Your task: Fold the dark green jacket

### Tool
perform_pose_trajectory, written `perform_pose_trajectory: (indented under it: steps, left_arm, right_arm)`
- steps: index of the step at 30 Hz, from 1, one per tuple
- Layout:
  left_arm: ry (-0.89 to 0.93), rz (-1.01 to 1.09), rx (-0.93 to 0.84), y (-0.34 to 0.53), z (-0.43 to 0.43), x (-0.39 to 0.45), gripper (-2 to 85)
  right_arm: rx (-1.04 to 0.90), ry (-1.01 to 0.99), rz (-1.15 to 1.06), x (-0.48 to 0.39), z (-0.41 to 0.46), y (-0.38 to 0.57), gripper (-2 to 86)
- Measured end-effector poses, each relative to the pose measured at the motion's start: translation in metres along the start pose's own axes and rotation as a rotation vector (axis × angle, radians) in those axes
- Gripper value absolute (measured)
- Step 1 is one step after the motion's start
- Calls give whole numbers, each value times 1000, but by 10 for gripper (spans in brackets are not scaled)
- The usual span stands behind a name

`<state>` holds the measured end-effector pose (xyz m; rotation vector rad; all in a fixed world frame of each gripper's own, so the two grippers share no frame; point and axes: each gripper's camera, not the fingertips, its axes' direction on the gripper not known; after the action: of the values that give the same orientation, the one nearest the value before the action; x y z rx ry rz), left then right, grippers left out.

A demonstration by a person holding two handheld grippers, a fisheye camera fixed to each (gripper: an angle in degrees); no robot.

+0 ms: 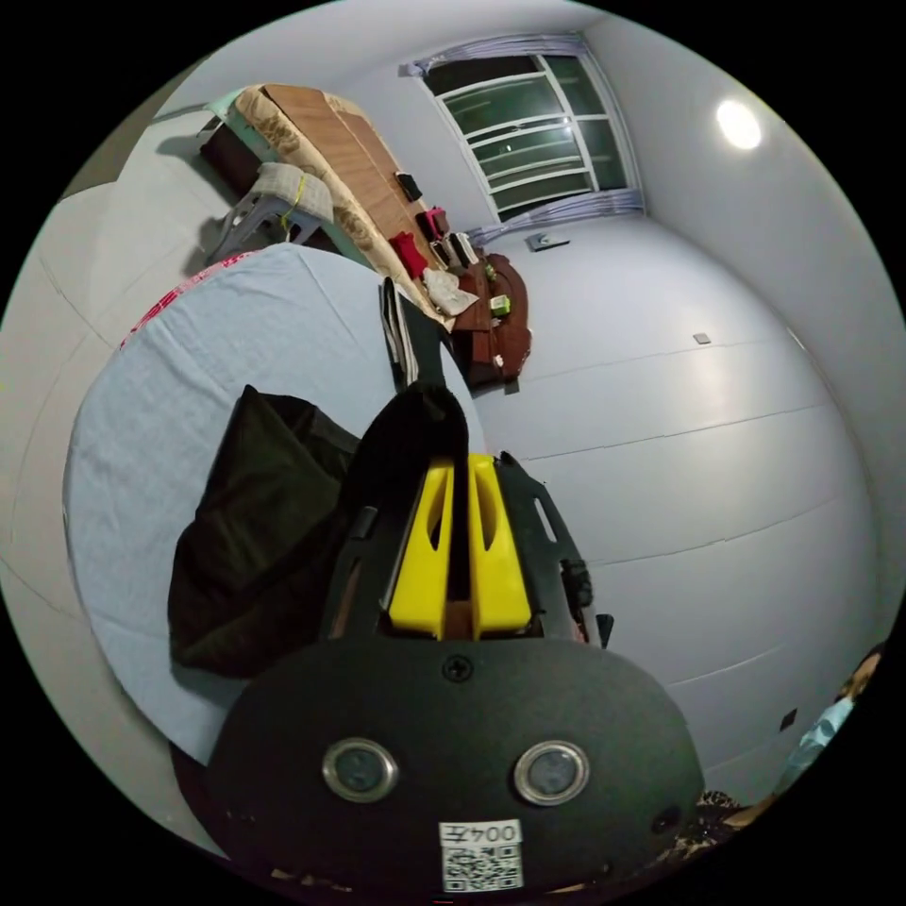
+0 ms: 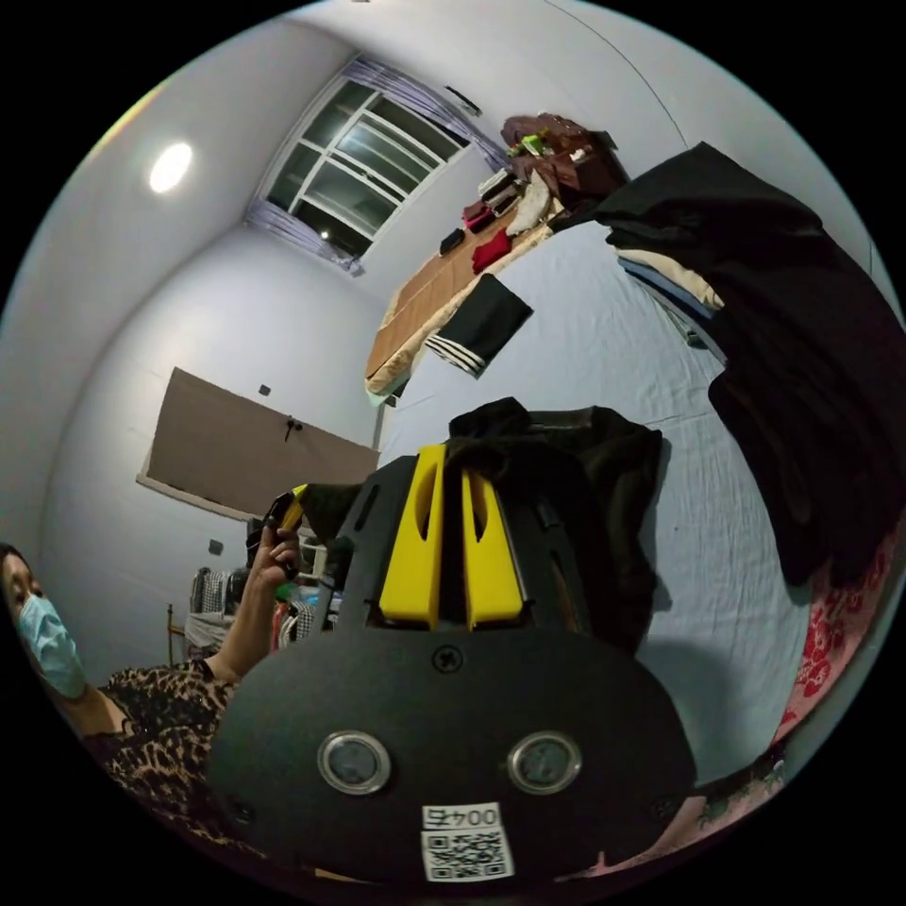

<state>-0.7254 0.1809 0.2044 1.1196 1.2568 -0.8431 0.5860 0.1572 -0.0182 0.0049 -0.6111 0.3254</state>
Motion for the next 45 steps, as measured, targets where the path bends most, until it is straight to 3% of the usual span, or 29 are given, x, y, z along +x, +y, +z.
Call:
perform_pose_trajectory:
  steps: [8, 12, 16, 22, 28, 32, 35, 45]
  left_arm:
    - [-108, -118, -102, -71, 72, -6, 32]
    - [-91, -236, -61, -91, 87, -17, 27]
    - [-5, -303, 34, -113, 87, -12, 23]
    - [-29, 90, 91, -123, 54, 38, 18]
    - [-237, 444, -12, -52, 3, 44, 24]
    - [-381, 468, -107, 12, -14, 24, 40]
    - [-464, 545, -180, 40, -7, 25, 60]
    - [-582, 855, -331, 37, 36, 58, 106]
  right_arm:
    - [-78, 55, 216, 51, 71, -70, 40]
    - [-94, 19, 318, 68, 90, -93, 47]
    - [89, 18, 350, 68, 73, -118, 47]
    - [191, -5, 101, 24, 41, -121, 58]
    - [79, 133, -132, 5, 49, -19, 78]
    - [14, 248, -175, 19, 61, 66, 103]
    - [1, 217, -120, 31, 62, 97, 119]
    - [-64, 283, -202, 4, 95, 97, 127]
